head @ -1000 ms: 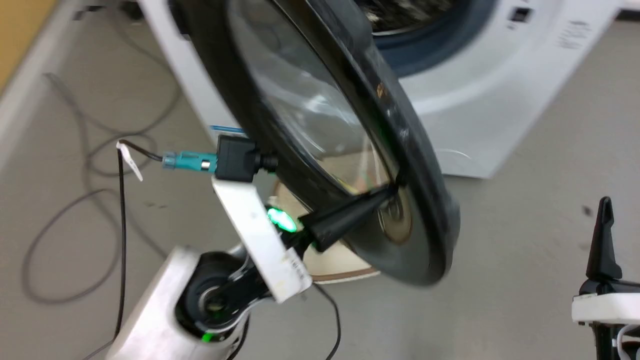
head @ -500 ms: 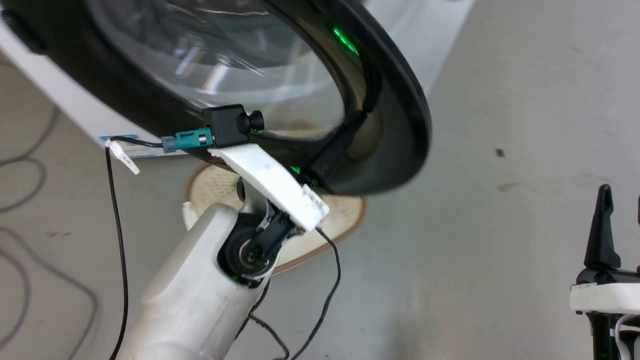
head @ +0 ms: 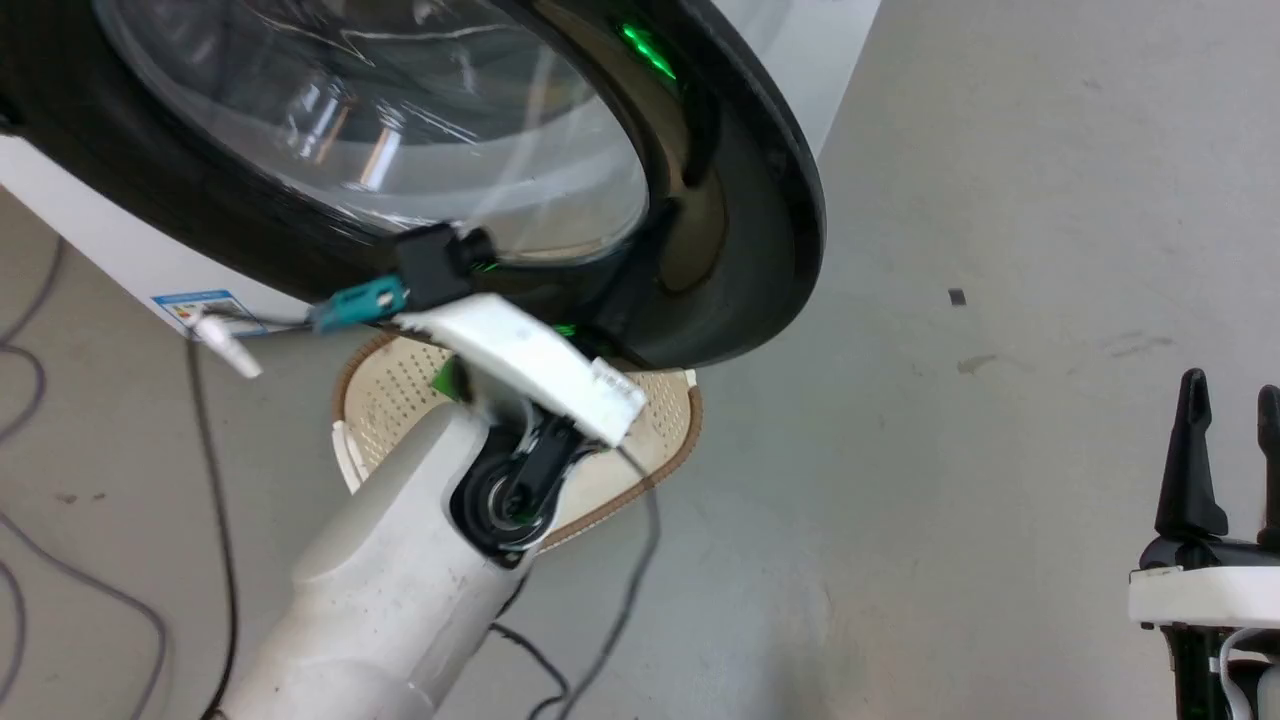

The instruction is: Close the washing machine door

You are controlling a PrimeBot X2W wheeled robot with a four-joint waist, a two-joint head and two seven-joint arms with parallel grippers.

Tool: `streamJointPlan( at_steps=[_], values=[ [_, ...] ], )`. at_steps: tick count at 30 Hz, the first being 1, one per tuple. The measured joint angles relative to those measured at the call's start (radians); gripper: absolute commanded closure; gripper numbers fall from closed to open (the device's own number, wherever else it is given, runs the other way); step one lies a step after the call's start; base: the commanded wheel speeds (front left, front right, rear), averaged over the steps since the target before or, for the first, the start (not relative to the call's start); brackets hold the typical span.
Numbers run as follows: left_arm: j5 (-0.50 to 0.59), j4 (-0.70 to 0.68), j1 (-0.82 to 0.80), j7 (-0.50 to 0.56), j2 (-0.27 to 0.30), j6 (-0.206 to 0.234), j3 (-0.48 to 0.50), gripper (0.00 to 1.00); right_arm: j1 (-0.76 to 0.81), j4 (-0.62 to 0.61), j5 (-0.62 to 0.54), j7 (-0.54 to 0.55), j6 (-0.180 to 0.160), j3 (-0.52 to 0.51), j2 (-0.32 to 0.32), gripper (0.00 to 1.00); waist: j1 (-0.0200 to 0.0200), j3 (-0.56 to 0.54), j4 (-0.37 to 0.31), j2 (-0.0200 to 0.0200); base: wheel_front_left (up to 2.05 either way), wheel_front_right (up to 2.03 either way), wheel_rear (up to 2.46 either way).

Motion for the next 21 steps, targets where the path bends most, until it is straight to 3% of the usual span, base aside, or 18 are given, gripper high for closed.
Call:
streamJointPlan(
  at_steps=[1,4,7,13,18,20,21],
  values=[
    [0.038,0.017,0.000,-0.040,0.009,0.000,-0.007,0.00,0.000,-0.002,0.000,0.000,0.000,0.000,0.000,0.00,0.0000,-0.006,0.003,0.0000,0.00,0.00,0.00],
    [0.153,0.077,0.000,-0.121,0.030,0.011,-0.002,0.00,0.001,-0.009,0.000,0.000,0.000,-0.002,0.000,0.00,0.0000,-0.024,0.016,0.0000,0.00,0.00,0.00],
    [0.319,0.082,0.000,-0.139,0.048,0.075,0.047,0.00,0.002,-0.020,-0.003,0.000,0.000,-0.007,0.000,0.00,0.0000,-0.043,0.030,0.0000,0.00,0.00,0.00],
    [0.699,-0.108,0.111,-0.141,0.054,0.222,0.290,0.00,0.002,-0.054,-0.043,0.000,0.000,-0.015,0.000,0.00,0.0000,-0.082,0.060,0.0000,0.00,0.00,0.00],
    [0.915,-0.218,0.269,-0.141,0.057,0.299,0.423,0.00,-0.010,-0.085,-0.061,0.000,0.000,-0.020,0.000,0.00,-0.0001,-0.113,0.081,0.0000,0.00,0.00,0.00],
    [0.979,-0.241,0.322,-0.141,0.059,0.318,0.458,0.00,-0.028,-0.105,-0.080,0.000,0.000,-0.021,0.000,0.43,0.0000,-0.125,0.092,0.0000,0.00,0.00,0.00],
    [1.000,-0.254,0.348,-0.141,0.056,0.324,0.473,0.00,-0.038,-0.116,-0.083,0.000,0.000,-0.021,0.000,0.56,-0.0001,-0.130,0.097,0.0000,0.00,0.00,0.00]
  ],
)
